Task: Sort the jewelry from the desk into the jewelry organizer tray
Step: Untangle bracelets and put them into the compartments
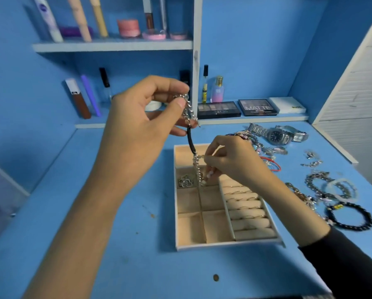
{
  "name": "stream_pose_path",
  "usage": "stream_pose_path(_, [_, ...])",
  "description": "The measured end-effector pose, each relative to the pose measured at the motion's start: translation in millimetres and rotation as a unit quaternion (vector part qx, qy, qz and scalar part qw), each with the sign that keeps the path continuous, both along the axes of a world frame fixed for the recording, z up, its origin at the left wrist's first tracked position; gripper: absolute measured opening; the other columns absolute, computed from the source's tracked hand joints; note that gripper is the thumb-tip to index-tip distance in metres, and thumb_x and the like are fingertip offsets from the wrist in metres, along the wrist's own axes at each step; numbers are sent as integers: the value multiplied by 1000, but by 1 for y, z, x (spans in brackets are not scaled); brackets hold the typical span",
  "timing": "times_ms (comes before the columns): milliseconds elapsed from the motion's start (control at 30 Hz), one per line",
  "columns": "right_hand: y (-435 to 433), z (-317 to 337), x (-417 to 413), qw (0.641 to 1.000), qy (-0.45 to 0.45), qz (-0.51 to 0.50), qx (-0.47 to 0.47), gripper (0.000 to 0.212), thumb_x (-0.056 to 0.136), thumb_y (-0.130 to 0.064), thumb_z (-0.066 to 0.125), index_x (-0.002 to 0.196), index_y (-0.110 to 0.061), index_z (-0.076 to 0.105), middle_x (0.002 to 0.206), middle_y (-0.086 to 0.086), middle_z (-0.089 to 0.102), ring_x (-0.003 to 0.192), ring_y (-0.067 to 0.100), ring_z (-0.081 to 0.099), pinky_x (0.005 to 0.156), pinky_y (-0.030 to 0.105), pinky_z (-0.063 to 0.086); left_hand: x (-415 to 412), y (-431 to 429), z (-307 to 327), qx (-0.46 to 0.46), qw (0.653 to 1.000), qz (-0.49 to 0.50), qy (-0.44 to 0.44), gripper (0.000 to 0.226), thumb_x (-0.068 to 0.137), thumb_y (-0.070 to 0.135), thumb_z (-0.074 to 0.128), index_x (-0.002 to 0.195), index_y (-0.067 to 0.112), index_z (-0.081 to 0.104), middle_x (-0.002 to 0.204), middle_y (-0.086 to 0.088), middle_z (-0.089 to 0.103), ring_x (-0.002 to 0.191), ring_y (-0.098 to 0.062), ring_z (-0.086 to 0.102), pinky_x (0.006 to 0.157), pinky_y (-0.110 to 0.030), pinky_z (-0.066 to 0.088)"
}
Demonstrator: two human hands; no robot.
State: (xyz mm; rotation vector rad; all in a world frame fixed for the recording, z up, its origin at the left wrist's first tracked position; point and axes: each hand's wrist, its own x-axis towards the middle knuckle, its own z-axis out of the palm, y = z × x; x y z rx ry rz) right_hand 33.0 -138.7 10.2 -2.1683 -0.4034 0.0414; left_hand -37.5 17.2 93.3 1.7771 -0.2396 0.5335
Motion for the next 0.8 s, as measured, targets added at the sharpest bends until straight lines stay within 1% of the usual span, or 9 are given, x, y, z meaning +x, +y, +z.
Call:
stream_pose_path(200, [5, -1, -3, 982, -92, 5, -163, 10, 79, -5, 62, 81, -9, 72, 70, 5, 69, 68, 16, 63, 63, 23, 49, -3, 2, -6, -16, 999, -19, 23, 19, 89, 2, 55, 89, 19, 62, 88, -3, 61, 64, -15, 70, 58, -21, 54])
stream_pose_path(267, [6, -3, -5, 970, -130, 6, -204, 13, 78, -9, 62, 84, -11, 73, 77, 4, 68, 81, 19, 59, 66, 24, 43, -4, 1, -9, -16, 999, -24, 31, 18, 89, 2, 55, 90, 18, 62, 88, -2, 61, 63, -14, 70, 58, -22, 55])
stream_pose_path(333, [7, -7, -5, 959, -154, 9, -236, 12, 79, -16, 65, 87, -14, 74, 82, 1, 57, 95, 22, 51, 72, 28, 40, -4, 2, -11, -15, 999, -26, 37, 18, 89, 1, 55, 91, 17, 62, 86, -1, 61, 64, -14, 70, 58, -23, 55])
stream_pose_path(400, [8, -9, -5, 951, -154, 7, -267, 12, 80, -20, 66, 88, -17, 74, 87, 1, 52, 102, 23, 45, 74, 29, 38, -5, 2, -12, -16, 999, -26, 42, 17, 89, 1, 55, 91, 17, 62, 85, 0, 61, 64, -15, 71, 58, -22, 55])
stream_pose_path(467, [9, -11, -5, 945, -153, -2, -290, 13, 80, -19, 64, 89, -18, 74, 95, 3, 56, 106, 24, 44, 72, 29, 37, -5, 2, -13, -17, 998, -27, 47, 17, 89, 2, 55, 91, 17, 63, 83, 2, 61, 64, -16, 71, 57, -22, 54])
stream_pose_path(567, [9, -14, -4, 941, -152, -12, -303, 15, 81, -17, 62, 88, -19, 74, 97, 3, 59, 107, 24, 45, 69, 27, 34, -6, 3, -15, -11, 998, -31, 55, 16, 89, 3, 56, 91, 16, 63, 83, 2, 61, 63, -17, 70, 57, -24, 55])
stream_pose_path(633, [8, -15, -4, 942, -145, -12, -304, 15, 81, -18, 61, 87, -17, 75, 89, 3, 58, 105, 24, 48, 67, 27, 36, -6, 3, -18, -7, 997, -33, 65, 16, 88, 3, 56, 90, 17, 64, 82, 3, 61, 63, -18, 70, 56, -23, 54])
stream_pose_path(733, [4, -16, -4, 954, -135, -16, -268, 16, 82, -23, 62, 83, -14, 75, 67, -3, 47, 87, 22, 49, 64, 28, 38, -5, 4, -26, -2, 995, -36, 90, 16, 87, 4, 58, 88, 18, 65, 78, 4, 63, 63, -19, 70, 55, -21, 53])
stream_pose_path(800, [2, -15, -4, 964, -131, -23, -231, 15, 83, -26, 63, 83, -16, 74, 62, -11, 39, 78, 17, 43, 63, 28, 35, -4, 5, -33, 9, 994, -37, 107, 16, 87, 4, 58, 89, 18, 65, 80, 2, 64, 63, -19, 70, 56, -21, 53])
